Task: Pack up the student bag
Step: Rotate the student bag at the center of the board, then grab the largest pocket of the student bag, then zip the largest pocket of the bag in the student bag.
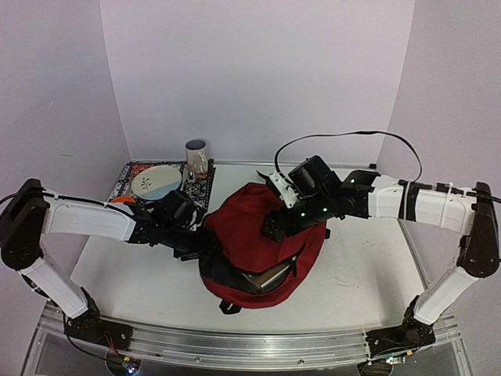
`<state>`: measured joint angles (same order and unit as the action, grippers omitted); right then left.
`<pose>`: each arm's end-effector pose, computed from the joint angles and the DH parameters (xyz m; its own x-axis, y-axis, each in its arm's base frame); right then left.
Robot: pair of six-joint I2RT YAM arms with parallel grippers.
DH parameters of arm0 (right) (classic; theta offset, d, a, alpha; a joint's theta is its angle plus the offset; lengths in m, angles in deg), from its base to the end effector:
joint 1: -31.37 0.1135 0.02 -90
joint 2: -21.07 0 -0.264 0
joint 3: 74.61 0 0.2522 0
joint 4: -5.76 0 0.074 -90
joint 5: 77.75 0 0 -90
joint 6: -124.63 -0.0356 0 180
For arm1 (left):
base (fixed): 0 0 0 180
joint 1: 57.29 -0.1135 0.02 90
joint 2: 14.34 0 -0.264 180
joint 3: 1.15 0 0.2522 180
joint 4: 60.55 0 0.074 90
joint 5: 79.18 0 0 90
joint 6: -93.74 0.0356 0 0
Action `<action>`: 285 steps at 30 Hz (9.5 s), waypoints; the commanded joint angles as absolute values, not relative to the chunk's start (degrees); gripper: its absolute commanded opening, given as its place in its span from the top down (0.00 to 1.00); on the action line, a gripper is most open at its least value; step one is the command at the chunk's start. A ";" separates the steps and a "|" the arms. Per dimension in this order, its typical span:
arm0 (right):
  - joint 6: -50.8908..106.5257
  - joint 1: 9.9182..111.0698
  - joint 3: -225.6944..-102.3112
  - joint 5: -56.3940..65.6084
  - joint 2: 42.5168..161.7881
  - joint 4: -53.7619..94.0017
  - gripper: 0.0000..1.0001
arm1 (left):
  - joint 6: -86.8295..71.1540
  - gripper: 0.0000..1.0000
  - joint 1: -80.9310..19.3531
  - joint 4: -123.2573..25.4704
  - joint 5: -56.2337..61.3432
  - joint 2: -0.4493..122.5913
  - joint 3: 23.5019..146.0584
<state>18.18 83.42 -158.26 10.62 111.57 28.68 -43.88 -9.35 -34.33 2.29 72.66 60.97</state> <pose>0.2254 0.2907 0.2930 -0.5204 -0.2069 -0.8285 -0.6841 0.6818 0.2594 0.1994 -0.2289 0.1860 -0.9399 -0.0488 -0.3380 0.1518 0.8268 -0.5417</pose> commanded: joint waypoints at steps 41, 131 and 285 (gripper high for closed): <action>3.59 81.09 -150.05 16.92 109.60 24.56 0.12 | -26.95 0.34 -2.08 -23.31 32.40 71.66 80.33; 10.22 79.89 -141.85 26.55 106.38 19.96 0.16 | -25.54 1.00 1.24 -19.10 22.78 67.57 68.63; 29.01 95.57 -139.64 21.21 101.20 7.46 1.00 | -22.96 1.00 -7.19 -39.70 13.85 74.14 70.12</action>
<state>28.32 95.38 -143.39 21.54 110.33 4.52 -24.81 -3.71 -40.52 6.55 71.62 66.80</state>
